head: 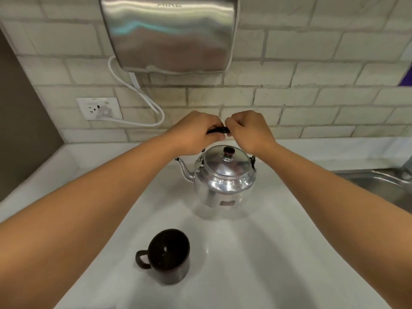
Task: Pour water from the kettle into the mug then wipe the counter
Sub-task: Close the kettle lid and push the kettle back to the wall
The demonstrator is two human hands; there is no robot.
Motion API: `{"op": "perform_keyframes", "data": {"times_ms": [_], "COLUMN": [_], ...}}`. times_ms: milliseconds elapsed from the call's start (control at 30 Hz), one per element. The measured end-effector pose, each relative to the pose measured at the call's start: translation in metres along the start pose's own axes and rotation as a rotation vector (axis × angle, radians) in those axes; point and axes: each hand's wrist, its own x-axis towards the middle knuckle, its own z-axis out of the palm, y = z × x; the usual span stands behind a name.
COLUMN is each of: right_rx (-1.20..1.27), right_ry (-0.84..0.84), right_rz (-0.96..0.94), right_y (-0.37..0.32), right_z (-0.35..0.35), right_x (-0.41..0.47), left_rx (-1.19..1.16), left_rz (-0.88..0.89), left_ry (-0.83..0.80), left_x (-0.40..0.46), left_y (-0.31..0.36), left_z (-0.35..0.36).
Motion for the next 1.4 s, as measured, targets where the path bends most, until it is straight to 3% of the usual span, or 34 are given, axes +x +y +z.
{"op": "perform_keyframes", "data": {"times_ms": [100, 233, 300, 400, 500, 900, 1167, 1233, 1400], "right_rx": [0.068, -0.134, -0.176, -0.287, -0.309, -0.251, -0.264, -0.269, -0.273], "right_ry": [0.004, 0.233, 0.133, -0.057, -0.124, -0.107, -0.081, -0.084, -0.092], "right_rz": [-0.092, -0.417, -0.49, -0.469, -0.401, -0.291, -0.285, -0.278, -0.259], "right_y": [0.02, 0.045, 0.059, 0.078, 0.09, 0.094, 0.093, 0.093, 0.094], "right_z": [0.009, 0.031, 0.048, 0.075, 0.09, 0.112, 0.112, 0.112, 0.115], "right_x": [0.009, -0.007, -0.018, -0.026, -0.023, -0.004, -0.005, -0.005, -0.006], "left_rx": [-0.052, -0.061, -0.065, -0.098, -0.109, -0.171, 0.024, 0.072, -0.101], "left_rz": [-0.039, -0.02, -0.036, -0.086, -0.117, -0.225, -0.329, -0.313, -0.287], "left_ry": [0.017, -0.011, -0.02, -0.027, -0.039, -0.149, -0.207, -0.154, 0.178], "left_x": [0.016, 0.031, 0.037, 0.044, 0.051, 0.076, 0.097, 0.098, 0.087], "left_y": [-0.022, -0.054, -0.067, -0.084, -0.097, -0.129, -0.143, -0.145, -0.141], "left_z": [0.011, 0.032, 0.045, 0.059, 0.065, 0.065, 0.086, 0.089, 0.094]}}
